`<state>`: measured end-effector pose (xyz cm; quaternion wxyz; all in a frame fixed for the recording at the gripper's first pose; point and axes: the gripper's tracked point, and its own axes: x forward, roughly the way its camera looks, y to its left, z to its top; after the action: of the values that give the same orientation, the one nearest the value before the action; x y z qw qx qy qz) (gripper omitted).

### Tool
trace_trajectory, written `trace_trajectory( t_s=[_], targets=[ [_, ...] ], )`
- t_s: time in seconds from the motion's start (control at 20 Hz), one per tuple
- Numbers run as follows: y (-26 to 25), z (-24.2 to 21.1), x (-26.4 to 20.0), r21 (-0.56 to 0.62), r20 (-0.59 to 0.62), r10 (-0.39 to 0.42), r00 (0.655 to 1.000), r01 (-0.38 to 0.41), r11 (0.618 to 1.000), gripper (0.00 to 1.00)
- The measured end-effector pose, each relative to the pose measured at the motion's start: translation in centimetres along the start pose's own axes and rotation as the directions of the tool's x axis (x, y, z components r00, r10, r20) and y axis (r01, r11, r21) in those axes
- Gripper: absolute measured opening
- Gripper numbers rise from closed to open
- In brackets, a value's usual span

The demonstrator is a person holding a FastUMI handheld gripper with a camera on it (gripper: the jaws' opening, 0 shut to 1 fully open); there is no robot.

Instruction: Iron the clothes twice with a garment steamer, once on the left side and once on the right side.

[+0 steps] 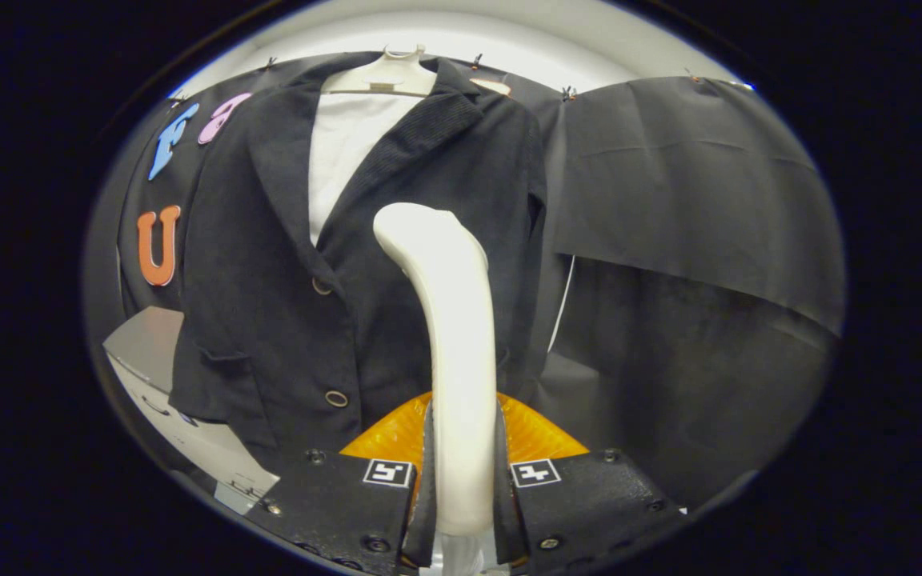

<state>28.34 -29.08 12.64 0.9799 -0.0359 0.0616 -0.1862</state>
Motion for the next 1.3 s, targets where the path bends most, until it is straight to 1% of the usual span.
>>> trace_trajectory(
  t_s=[0.35,0.7,1.3],
  targets=[
    [1.4,-4.1,-0.8,-0.053,-0.037,-0.002,0.999,0.0,0.999,0.32],
    [2.0,-7.3,-0.8,-0.069,-0.079,-0.004,0.997,-0.001,0.998,0.31],
    [2.3,-10.3,-0.9,-0.07,-0.127,-0.008,0.992,-0.001,0.998,0.32]
  ],
)
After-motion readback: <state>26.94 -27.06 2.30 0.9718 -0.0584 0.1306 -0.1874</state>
